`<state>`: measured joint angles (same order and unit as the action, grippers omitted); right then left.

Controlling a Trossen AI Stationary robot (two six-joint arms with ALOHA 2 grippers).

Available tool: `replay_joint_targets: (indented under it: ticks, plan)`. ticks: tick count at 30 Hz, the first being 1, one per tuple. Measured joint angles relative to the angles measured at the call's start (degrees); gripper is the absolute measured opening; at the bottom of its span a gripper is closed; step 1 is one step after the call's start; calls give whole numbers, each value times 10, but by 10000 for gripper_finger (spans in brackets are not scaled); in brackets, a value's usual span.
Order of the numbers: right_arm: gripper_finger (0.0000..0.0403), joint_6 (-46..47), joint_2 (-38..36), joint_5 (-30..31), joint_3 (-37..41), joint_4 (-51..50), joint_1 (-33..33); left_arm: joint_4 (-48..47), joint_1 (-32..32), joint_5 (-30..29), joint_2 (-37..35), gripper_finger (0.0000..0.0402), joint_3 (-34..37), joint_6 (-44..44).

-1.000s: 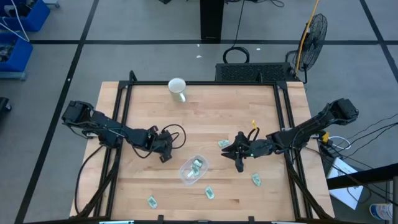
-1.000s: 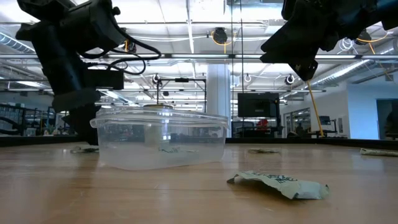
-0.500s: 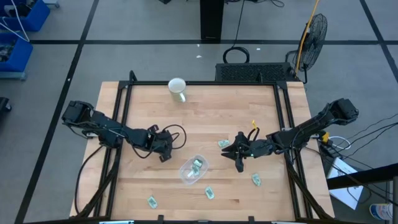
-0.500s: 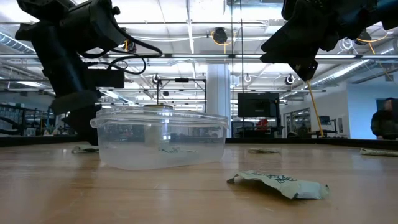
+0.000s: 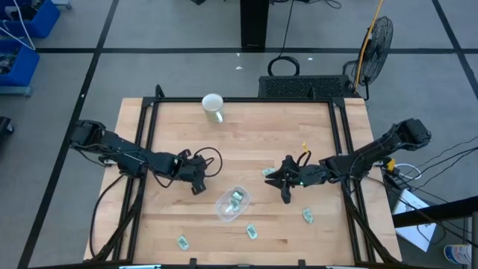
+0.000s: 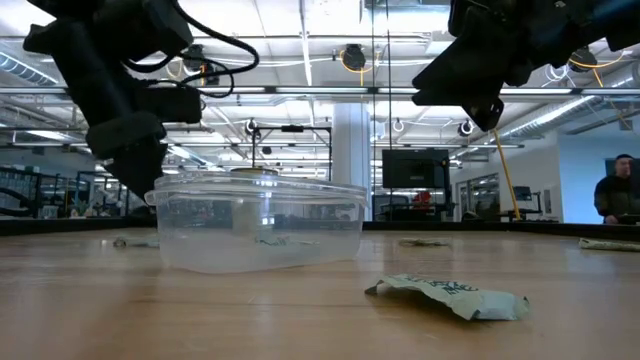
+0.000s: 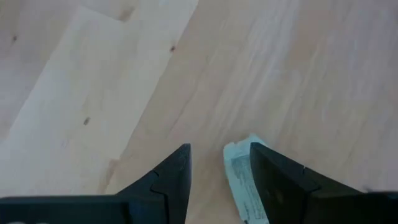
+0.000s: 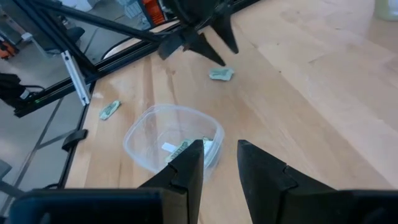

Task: Pick and place Stevia / Truvia into bins
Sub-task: Put the light green stevia packet into the transparent bin

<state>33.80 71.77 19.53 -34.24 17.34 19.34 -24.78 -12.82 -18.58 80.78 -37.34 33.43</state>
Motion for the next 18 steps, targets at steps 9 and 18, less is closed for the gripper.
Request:
replay_joint_targets:
  ticks: [9, 18]
  plan:
    - [93, 0, 0, -1, 0, -1, -8, 25, -2, 15, 48, 170, 1, 1]
    - [93, 0, 0, -1, 0, -1, -8, 43, -9, -9, 84, 104, -1, 16]
